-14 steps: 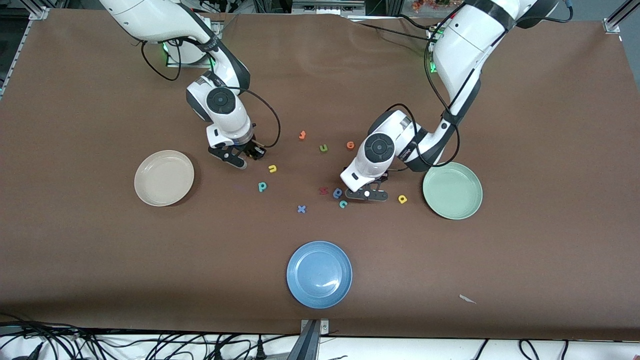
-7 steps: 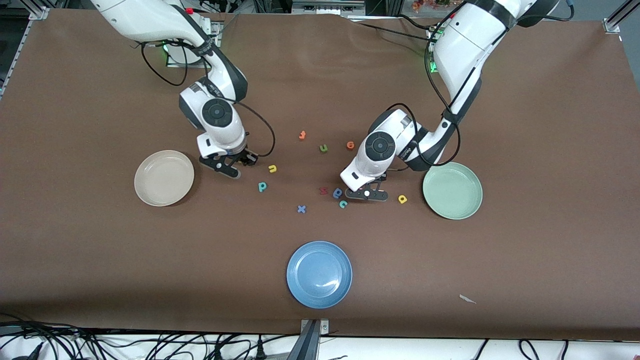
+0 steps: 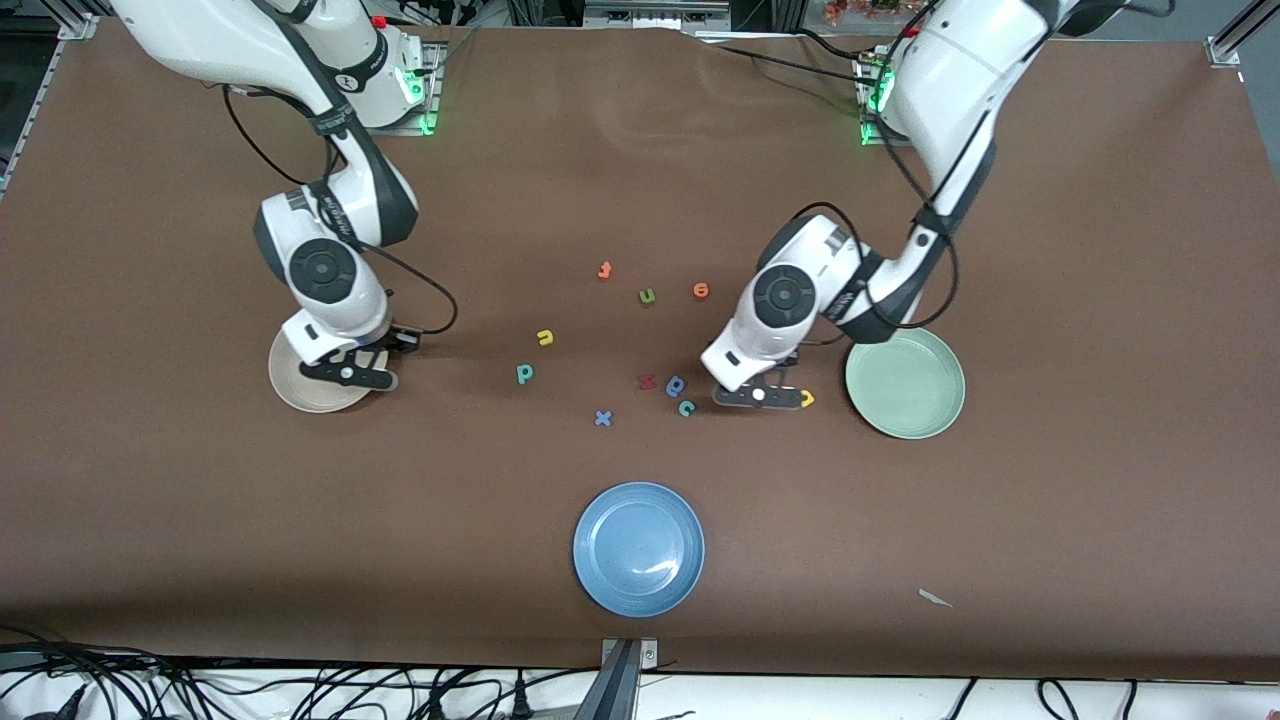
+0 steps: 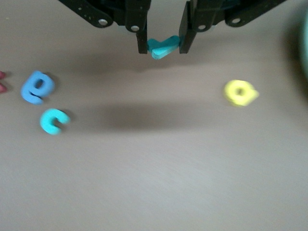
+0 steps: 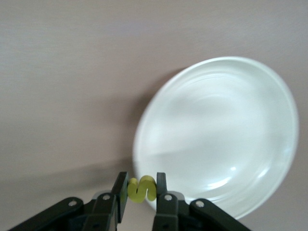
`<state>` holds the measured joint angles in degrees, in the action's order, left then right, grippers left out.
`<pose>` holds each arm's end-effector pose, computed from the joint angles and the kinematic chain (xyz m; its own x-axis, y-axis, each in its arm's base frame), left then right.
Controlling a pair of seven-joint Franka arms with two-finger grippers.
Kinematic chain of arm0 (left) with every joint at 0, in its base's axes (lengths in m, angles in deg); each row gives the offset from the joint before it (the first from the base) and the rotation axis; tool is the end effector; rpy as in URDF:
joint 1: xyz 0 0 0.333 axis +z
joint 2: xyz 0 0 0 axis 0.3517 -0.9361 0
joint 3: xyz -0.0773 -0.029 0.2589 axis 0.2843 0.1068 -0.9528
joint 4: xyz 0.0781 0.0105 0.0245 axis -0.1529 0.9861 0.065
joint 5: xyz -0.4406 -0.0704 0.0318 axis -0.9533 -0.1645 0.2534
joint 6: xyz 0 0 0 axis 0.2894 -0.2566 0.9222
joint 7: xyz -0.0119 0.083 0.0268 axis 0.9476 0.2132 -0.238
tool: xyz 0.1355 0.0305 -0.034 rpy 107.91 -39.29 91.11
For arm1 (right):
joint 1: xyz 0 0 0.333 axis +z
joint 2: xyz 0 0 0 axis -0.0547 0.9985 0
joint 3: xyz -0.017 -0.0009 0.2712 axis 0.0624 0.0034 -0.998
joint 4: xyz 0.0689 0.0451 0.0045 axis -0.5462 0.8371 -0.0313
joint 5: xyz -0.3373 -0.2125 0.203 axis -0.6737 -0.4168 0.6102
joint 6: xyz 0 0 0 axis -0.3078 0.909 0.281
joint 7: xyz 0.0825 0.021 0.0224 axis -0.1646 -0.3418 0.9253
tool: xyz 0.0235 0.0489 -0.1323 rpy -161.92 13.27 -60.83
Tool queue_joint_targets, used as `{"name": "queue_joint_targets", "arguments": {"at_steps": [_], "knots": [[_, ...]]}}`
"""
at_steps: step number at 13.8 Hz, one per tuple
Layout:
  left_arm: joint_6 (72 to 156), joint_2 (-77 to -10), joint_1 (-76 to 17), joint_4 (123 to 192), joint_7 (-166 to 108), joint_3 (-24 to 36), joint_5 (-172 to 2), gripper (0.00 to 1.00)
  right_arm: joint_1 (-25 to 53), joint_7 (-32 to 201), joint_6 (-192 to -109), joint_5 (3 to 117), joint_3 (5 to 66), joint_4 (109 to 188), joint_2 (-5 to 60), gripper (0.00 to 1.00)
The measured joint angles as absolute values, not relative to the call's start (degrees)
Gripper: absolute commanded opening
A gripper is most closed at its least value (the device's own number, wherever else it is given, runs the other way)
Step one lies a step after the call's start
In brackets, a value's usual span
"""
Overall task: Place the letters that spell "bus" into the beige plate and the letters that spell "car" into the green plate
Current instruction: 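Place the s on the cream plate while the left gripper places the teal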
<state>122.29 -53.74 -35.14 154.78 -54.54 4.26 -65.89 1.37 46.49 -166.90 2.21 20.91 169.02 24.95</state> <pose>0.5877 -0.3398 0.1275 0.9935 -0.0498 -0.1025 -0.0527 -0.9983 -0.0256 0.5690 0.1270 0.1140 0.9950 -0.0851 -0.0514 -0.0707 -0.9692 0.2359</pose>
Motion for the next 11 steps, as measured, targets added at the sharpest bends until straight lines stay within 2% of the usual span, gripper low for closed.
{"name": "queue_joint_targets", "arguments": {"at_steps": [1, 2, 3, 5, 6, 8, 9, 11], "knots": [[120.4, -52.3, -33.0, 154.8, -52.1, 4.2, -65.9, 0.26, 1.4, 49.1, -167.3, 2.2, 22.2, 170.0, 24.1, 0.26], [118.8, -51.4, -30.9, 154.9, -49.3, 4.2, -65.8, 0.26, 1.4, 51.7, -168.2, 2.2, 23.5, 171.1, 23.3, 0.59], [117.9, -50.9, -28.6, 155.1, -46.2, 4.1, -65.8, 0.26, 1.4, 54.4, -170.0, 2.2, 25.1, 172.5, 22.5, 1.0], [117.5, -50.9, -24.0, 155.8, -40.3, 4.0, -65.8, 0.27, 1.4, 57.8, -173.2, 2.2, 27.8, 174.7, 21.6, 1.0], [117.5, -51.1, -22.2, 156.3, -38.2, 4.0, -65.8, 0.35, 1.4, 58.3, -173.9, 2.2, 28.3, 175.0, 21.6, 1.0], [117.5, -51.8, -20.2, 157.2, -36.4, 4.0, -65.8, 0.93, 1.5, 58.4, -174.3, 3.4, 28.1, 175.0, 21.6, 1.0], [117.5, -52.3, -19.8, 157.4, -36.2, 4.0, -65.8, 1.0, 1.6, 58.4, -174.5, 5.8, 27.7, 174.8, 21.6, 1.0], [117.6, -53.0, -19.6, 157.4, -36.0, 4.1, -65.8, 1.0, 1.9, 58.6, -174.4, 13.4, 25.7, 173.4, 21.6, 1.0]]}}
